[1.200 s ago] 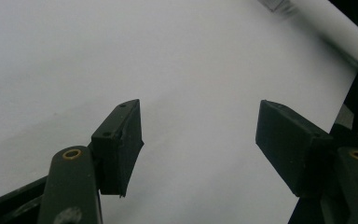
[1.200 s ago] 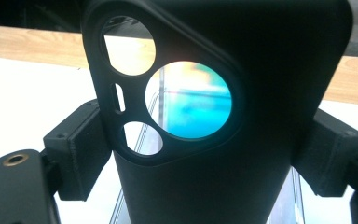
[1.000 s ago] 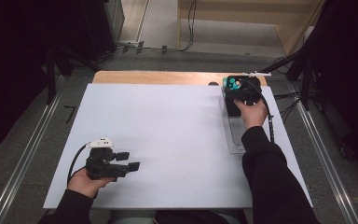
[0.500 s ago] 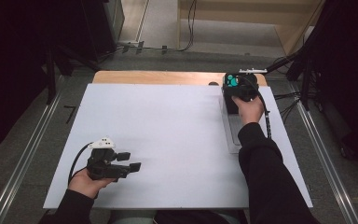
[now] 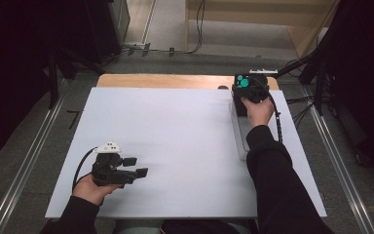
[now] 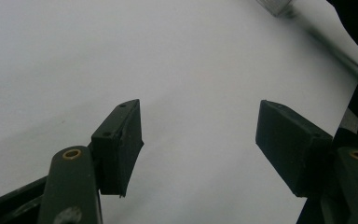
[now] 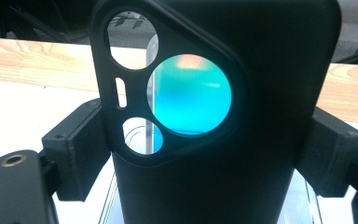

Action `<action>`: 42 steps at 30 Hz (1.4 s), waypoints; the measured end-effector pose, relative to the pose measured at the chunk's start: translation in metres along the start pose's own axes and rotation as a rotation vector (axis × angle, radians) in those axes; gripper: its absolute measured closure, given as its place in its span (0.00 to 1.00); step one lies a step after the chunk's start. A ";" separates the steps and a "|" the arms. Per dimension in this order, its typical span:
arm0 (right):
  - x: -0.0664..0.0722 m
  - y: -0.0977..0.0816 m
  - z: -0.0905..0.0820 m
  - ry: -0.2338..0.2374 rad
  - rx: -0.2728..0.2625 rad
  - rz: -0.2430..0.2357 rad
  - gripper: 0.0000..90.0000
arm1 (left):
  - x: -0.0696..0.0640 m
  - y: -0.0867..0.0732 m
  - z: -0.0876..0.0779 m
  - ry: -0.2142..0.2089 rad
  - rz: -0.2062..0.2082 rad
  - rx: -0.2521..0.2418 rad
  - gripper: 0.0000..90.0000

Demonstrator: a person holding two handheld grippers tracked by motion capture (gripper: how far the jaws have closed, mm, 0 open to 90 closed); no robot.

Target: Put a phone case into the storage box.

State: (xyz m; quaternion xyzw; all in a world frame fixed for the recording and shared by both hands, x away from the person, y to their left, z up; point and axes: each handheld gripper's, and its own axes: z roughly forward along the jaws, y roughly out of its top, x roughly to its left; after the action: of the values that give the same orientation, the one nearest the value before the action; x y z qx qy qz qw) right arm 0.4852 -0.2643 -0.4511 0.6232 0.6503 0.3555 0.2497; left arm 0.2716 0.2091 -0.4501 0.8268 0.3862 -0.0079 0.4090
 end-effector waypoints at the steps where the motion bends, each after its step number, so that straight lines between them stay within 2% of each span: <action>1: 0.000 0.000 0.000 -0.001 0.002 0.004 0.13 | 0.000 0.000 0.000 0.000 0.001 0.001 0.35; 4: 0.003 -0.001 0.001 -0.024 -0.003 -0.021 0.13 | -0.001 0.000 0.000 -0.002 0.002 0.000 0.35; 7: 0.003 -0.001 0.000 -0.023 0.002 -0.030 0.12 | -0.001 0.000 0.000 0.000 0.002 -0.003 0.35; 12: -0.001 -0.001 0.000 0.038 0.005 -0.001 0.09 | -0.001 0.000 0.000 0.003 0.001 -0.003 0.35; 14: -0.002 -0.001 0.000 0.039 0.012 -0.017 0.00 | 0.000 0.000 0.000 0.001 0.001 -0.004 0.35; 22: -0.004 0.000 -0.005 0.041 0.027 -0.017 0.00 | -0.001 0.001 0.000 0.000 0.003 -0.006 0.35; 27: -0.004 0.003 -0.017 0.046 0.038 0.004 0.00 | 0.000 0.002 0.000 -0.003 0.003 0.000 0.35; 30: -0.001 0.005 -0.027 0.072 0.057 0.003 0.00 | 0.000 0.002 0.001 -0.002 0.002 0.000 0.35; 32: 0.001 0.006 -0.034 0.076 0.053 -0.017 0.00 | -0.001 0.002 0.001 -0.002 0.002 -0.003 0.35; 37: 0.004 0.009 -0.051 0.117 0.037 -0.022 0.00 | -0.001 0.004 0.002 -0.005 0.008 -0.003 0.35; 42: 0.012 0.009 -0.062 0.202 0.060 -0.028 0.00 | 0.000 0.006 0.003 -0.006 0.009 0.005 0.35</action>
State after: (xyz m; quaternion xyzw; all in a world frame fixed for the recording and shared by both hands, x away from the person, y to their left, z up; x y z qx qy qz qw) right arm 0.4416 -0.2626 -0.4041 0.5821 0.6911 0.3936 0.1691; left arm 0.2765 0.2054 -0.4482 0.8293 0.3813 -0.0097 0.4083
